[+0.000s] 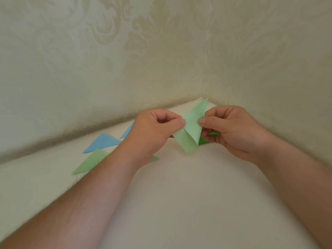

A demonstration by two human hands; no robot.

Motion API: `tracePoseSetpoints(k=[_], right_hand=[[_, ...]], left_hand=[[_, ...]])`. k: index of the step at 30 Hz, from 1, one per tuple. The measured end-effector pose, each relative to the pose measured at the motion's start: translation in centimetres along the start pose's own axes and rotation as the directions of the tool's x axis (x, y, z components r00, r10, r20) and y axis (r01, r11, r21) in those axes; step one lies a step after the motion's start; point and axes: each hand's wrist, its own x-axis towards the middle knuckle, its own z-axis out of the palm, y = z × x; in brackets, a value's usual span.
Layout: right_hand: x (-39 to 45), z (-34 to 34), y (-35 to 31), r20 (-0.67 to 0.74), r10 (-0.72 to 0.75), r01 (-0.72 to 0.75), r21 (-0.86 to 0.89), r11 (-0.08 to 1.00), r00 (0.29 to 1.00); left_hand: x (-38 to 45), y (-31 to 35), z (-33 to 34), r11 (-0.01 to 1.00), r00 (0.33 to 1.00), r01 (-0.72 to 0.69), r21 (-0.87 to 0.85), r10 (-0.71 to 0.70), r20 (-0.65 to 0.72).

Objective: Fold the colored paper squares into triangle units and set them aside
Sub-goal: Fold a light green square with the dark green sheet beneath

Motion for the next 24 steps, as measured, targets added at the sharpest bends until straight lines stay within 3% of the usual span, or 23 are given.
tracePoseSetpoints(k=[7, 24], right_hand=[[-0.36, 0.26, -0.09, 0.075, 0.071, -0.068, -0.034, 0.997, 0.995], [-0.36, 0.38, -0.16, 0.067, 0.042, -0.033, -0.124, 0.992, 0.997]], left_hand=[[0.12, -0.01, -0.09, 0.987, 0.999, -0.003, -0.158, 0.008, 0.033], [0.44, -0.21, -0.13, 0.972, 0.998, 0.048, -0.232, -0.039, 0.042]])
